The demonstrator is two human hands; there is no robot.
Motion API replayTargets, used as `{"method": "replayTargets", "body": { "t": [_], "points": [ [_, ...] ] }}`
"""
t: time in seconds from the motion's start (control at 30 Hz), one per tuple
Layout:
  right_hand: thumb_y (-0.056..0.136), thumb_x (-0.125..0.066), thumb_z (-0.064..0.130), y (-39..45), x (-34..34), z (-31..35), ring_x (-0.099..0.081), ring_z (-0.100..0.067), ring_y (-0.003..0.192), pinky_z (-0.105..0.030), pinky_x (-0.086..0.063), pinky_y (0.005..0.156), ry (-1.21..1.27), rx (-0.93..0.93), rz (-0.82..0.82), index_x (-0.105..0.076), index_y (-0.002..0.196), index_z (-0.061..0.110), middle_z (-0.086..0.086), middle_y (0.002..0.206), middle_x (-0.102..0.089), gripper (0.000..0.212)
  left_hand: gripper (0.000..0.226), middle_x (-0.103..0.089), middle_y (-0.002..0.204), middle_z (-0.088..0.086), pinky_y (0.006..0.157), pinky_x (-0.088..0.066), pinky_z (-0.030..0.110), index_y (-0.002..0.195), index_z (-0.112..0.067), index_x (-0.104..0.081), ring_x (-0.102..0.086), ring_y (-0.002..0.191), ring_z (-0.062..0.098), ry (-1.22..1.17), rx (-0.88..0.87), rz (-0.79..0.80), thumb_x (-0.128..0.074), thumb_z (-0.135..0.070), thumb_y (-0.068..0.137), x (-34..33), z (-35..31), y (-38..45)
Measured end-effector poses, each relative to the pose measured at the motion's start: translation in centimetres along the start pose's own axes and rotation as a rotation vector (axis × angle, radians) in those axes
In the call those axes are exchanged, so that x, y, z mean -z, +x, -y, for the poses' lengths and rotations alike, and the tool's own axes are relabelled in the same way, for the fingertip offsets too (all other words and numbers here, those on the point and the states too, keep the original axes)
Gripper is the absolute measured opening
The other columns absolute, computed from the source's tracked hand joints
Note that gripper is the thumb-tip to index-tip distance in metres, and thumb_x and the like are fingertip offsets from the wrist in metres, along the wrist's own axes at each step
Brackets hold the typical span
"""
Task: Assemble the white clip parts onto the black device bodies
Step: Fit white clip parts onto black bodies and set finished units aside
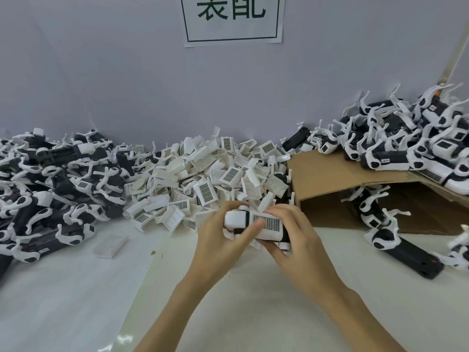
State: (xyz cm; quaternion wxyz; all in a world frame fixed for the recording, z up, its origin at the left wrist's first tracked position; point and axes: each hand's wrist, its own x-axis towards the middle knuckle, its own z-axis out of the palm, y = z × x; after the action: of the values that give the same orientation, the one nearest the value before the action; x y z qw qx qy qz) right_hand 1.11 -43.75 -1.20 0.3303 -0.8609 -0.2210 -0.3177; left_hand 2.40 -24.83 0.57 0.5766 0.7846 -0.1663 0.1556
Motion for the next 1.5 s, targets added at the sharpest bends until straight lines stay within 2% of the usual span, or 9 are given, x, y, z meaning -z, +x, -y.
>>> {"method": "replayTargets", "body": {
  "t": [0.17, 0.4, 0.67, 0.87, 0.93, 1.07, 1.17, 1.23, 1.5],
  "points": [
    [0.097, -0.064, 0.044, -0.4, 0.3, -0.9, -0.044, -0.009, 0.145, -0.027, -0.043, 0.114, 0.050, -0.052, 0.090, -0.049, 0.153, 0.020, 0.008, 0.154, -0.047, 0.063, 0.054, -0.065, 0.120, -0.017, 0.098, -0.044, 0.018, 0.120, -0.038, -0.066, -0.059, 0.122, 0.010, 0.129, -0.072, 0.201, -0.081, -0.067, 0.077, 1.5, 0.5, 0.2],
    [0.093, -0.069, 0.015, 0.1, -0.7, -0.2, -0.061, -0.013, 0.119, -0.031, -0.058, 0.093, 0.016, 0.054, -0.090, -0.064, 0.141, 0.015, 0.016, 0.125, -0.064, 0.048, 0.054, -0.067, 0.083, -0.011, 0.091, -0.049, 0.041, 0.094, -0.027, -0.064, -0.067, 0.090, 0.010, 0.230, -0.074, -0.205, -0.074, -0.076, 0.074, -1.6, -0.6, -0.9],
    [0.094, -0.074, 0.008, -0.9, -1.7, -0.7, -0.050, -0.009, 0.141, -0.034, -0.047, 0.114, 0.263, -0.083, 0.056, -0.041, 0.155, 0.036, 0.021, 0.152, -0.048, 0.074, 0.059, -0.059, 0.095, -0.015, 0.088, -0.045, 0.037, 0.103, -0.028, -0.053, -0.055, 0.091, 0.008, 0.411, -0.180, -0.251, -0.077, -0.074, 0.075, -3.1, -1.2, -2.0],
    [0.096, -0.067, 0.034, -0.2, -1.6, -0.1, -0.062, -0.029, 0.130, -0.033, -0.057, 0.096, 1.200, -0.434, 0.115, -0.066, 0.140, 0.022, -0.014, 0.136, -0.068, 0.045, 0.065, -0.057, 0.106, -0.008, 0.092, -0.035, 0.025, 0.116, -0.021, -0.052, -0.057, 0.096, 0.019, 0.581, -0.425, -0.314, -0.074, -0.072, 0.083, -3.8, -1.2, -2.3],
    [0.098, -0.065, 0.027, 0.0, -1.4, 0.2, -0.063, -0.028, 0.130, -0.030, -0.055, 0.098, 1.142, -0.475, 0.112, -0.068, 0.138, 0.024, -0.009, 0.133, -0.070, 0.041, 0.060, -0.060, 0.106, -0.010, 0.093, -0.036, 0.026, 0.116, -0.020, -0.057, -0.060, 0.098, 0.016, 0.588, -0.425, -0.316, -0.073, -0.069, 0.085, -3.9, -1.5, -2.3],
    [0.095, -0.075, 0.033, -0.3, -0.9, -0.4, -0.055, 0.003, 0.133, -0.011, -0.045, 0.100, 0.429, -0.247, 0.107, -0.051, 0.150, 0.037, 0.030, 0.137, -0.062, 0.060, 0.042, -0.069, 0.092, -0.019, 0.093, -0.046, 0.036, 0.103, -0.031, -0.067, -0.063, 0.094, 0.000, 0.275, -0.136, -0.284, -0.063, -0.070, 0.088, -2.4, -1.7, -1.5],
    [0.095, -0.066, 0.051, 0.0, -0.7, -0.4, -0.058, -0.005, 0.133, -0.028, -0.052, 0.106, 0.717, -0.445, 0.204, -0.051, 0.146, 0.037, 0.024, 0.138, -0.062, 0.055, 0.060, -0.078, 0.093, -0.002, 0.092, -0.056, 0.053, 0.100, -0.021, -0.077, -0.073, 0.094, 0.022, -0.170, 0.162, -0.226, -0.057, -0.076, 0.089, -0.7, -0.9, -0.6],
    [0.098, -0.061, 0.051, 0.2, -0.8, -0.3, -0.070, -0.023, 0.117, -0.040, -0.059, 0.095, 0.839, -0.572, 0.183, -0.062, 0.135, 0.024, 0.001, 0.123, -0.074, 0.046, 0.055, -0.081, 0.102, -0.003, 0.097, -0.055, 0.044, 0.106, -0.024, -0.080, -0.075, 0.103, 0.019, -0.269, 0.251, -0.163, -0.059, -0.074, 0.094, 0.0, -0.4, -0.1],
    [0.101, -0.053, 0.050, 1.0, 1.0, -0.4, -0.073, -0.030, 0.107, -0.043, -0.061, 0.087, 0.810, -0.666, 0.339, -0.067, 0.132, 0.013, -0.013, 0.114, -0.077, 0.050, 0.055, -0.078, 0.096, -0.007, 0.089, -0.047, 0.032, 0.092, -0.034, -0.080, -0.071, 0.093, 0.008, -0.203, 0.296, -0.044, -0.057, -0.084, 0.088, 1.0, 0.7, 0.6]
  ]
}}
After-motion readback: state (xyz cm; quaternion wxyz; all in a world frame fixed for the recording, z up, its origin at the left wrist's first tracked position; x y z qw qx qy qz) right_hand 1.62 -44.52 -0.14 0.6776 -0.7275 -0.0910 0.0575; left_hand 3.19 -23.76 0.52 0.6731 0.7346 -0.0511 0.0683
